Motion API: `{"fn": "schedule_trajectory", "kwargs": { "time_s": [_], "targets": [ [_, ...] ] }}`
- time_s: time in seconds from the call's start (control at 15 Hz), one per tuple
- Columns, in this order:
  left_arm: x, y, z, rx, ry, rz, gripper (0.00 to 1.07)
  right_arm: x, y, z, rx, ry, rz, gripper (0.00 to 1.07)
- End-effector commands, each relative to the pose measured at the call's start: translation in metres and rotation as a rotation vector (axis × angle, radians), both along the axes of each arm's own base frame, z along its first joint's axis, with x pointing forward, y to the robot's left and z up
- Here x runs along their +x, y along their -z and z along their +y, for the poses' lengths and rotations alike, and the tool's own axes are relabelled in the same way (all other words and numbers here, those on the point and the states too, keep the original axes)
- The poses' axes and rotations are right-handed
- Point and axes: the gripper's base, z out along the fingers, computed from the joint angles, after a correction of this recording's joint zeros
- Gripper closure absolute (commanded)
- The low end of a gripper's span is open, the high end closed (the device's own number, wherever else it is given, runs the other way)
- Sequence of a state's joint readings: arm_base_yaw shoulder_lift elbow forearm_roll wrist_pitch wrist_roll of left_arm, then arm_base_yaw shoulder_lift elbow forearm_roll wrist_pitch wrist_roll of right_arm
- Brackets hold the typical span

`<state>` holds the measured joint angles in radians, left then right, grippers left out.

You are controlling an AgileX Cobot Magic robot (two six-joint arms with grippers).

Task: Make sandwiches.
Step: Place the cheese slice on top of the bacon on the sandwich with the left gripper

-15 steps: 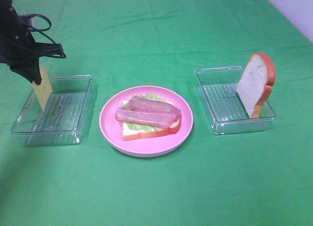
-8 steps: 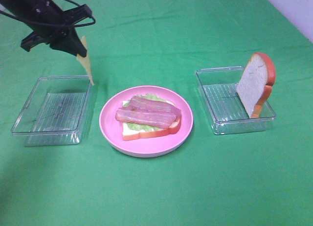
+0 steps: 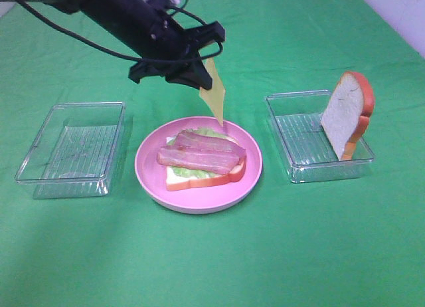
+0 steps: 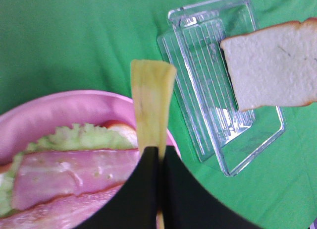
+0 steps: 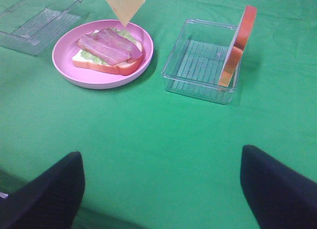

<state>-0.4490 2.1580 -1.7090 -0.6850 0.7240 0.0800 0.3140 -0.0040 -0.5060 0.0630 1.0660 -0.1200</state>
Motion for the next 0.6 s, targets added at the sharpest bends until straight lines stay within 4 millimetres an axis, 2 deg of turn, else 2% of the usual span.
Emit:
{"fn": "schedule_trajectory", "kwargs": {
  "time_s": [0.07, 0.2, 0.33, 0.6],
  "targets": [
    [-0.007, 0.015, -0.020, -0.003, 0.030, 0.022, 1.07, -0.002, 0.000, 0.000, 0.004, -0.003, -0.027, 0.29],
    [-0.011, 0.029, -0.024, 0.012, 0.057, 0.080, 1.07, -0.002, 0.000, 0.000, 0.004, -0.003, -0.027, 0.29],
    [-0.014, 0.033, -0.023, 0.035, 0.086, 0.112, 1.07, -0.002, 0.000, 0.000, 0.004, -0.003, -0.027, 0.29],
    [-0.015, 0.040, -0.009, 0.184, 0.036, 0.167, 1.07, -0.002, 0.000, 0.000, 0.004, -0.003, -0.027, 0.29]
  ]
}}
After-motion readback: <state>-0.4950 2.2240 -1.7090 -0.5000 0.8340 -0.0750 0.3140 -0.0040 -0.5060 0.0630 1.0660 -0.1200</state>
